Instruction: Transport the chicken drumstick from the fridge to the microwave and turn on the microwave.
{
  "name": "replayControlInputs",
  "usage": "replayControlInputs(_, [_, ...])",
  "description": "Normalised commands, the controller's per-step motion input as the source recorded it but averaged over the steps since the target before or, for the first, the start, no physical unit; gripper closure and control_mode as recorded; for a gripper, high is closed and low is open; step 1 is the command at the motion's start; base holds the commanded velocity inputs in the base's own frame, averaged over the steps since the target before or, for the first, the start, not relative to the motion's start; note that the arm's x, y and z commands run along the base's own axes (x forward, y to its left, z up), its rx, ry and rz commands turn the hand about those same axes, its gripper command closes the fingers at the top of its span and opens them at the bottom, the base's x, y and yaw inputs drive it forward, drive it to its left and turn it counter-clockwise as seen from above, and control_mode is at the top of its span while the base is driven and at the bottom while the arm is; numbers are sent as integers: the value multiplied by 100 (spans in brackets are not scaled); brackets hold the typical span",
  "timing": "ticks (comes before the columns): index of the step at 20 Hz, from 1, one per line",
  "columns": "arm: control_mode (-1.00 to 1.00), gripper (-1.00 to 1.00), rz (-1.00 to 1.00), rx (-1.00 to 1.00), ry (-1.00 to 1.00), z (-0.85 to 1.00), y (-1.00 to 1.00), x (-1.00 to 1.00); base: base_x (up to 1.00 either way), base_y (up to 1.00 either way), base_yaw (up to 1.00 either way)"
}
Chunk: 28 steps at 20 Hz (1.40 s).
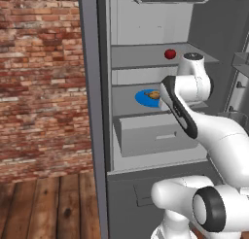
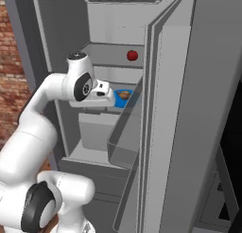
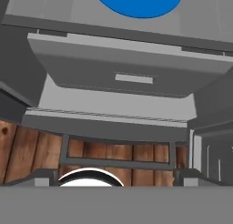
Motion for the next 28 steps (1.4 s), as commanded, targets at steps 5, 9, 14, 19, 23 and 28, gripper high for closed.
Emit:
replayControlInputs(5, [-100,-100,11,5,-6,-2,-13,30,0,0,0])
replayControlInputs(9, [-100,-100,19,2,-18,0,0,26,0,0,0])
replayControlInputs(14, [-100,-100,14,3,-19,0,0,21,0,0,0])
replayControlInputs(19, [-100,-100,12,3,-10,0,-2,24,0,0,0])
replayControlInputs(23, [-100,-100,7,9,-7,0,-5,26,0,0,0])
replayControlInputs(28, [-100,-100,0,9,-1,0,-1,31,0,0,0])
